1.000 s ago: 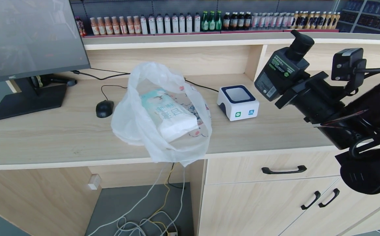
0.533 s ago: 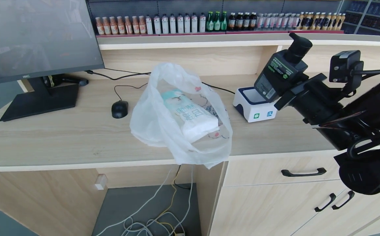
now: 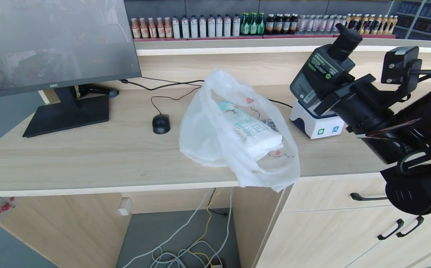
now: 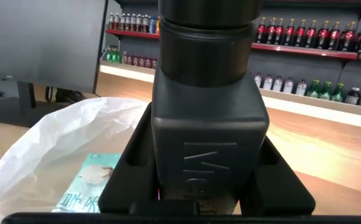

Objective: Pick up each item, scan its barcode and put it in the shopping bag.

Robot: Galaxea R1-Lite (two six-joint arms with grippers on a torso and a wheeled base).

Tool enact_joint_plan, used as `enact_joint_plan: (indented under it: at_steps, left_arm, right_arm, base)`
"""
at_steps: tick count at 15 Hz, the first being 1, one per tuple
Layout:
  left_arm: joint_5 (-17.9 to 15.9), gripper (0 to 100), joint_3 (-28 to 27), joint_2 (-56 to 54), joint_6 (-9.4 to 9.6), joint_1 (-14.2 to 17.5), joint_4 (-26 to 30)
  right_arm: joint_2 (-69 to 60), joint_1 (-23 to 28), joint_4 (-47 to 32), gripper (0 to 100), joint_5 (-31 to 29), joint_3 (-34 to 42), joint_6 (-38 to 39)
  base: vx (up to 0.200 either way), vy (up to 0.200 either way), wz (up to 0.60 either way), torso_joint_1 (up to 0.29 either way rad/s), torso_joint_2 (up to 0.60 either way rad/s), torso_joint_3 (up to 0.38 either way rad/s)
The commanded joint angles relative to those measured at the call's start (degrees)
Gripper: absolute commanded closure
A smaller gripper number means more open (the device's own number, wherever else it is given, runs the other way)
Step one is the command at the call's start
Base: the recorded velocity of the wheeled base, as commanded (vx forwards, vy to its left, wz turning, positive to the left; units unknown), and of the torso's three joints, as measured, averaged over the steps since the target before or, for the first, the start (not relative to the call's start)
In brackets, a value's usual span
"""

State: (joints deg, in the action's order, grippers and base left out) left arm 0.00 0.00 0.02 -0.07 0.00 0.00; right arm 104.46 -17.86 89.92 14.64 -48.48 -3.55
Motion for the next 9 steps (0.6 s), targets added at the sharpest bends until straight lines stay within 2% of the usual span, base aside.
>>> enact_joint_plan:
  at_steps: [1,4,6,9]
  left_arm:
    - [0.00,0,0.00,-0.02,-0.01,-0.09,0.00]
    - [0.00,0,0.00,-0.02,-0.01,-0.09,0.00]
    - [0.00,0,0.00,-0.02,-0.01,0.00,0.00]
    - [0.00,0,0.00,-0.02,-0.01,0.00,0.00]
  right_arm:
    - [-0.40,0.11,0.08,100,0.12,-0.12,2.14]
    - [-0.75,0.11,-0.01,100,1.00,-1.35,11.02]
    - [0.39,0.28,-1.94,100,4.52,-2.93,14.71]
    - [3.64,-1.21,-11.08,100,7.86,-12.43,15.68]
  base:
    - [0.000,0.000,0.00,0.000,0.00,0.000]
    - [0.000,0.000,0.00,0.000,0.00,0.000]
    - [0.000,0.000,0.00,0.000,0.00,0.000]
    - [0.000,0.000,0.00,0.000,0.00,0.000]
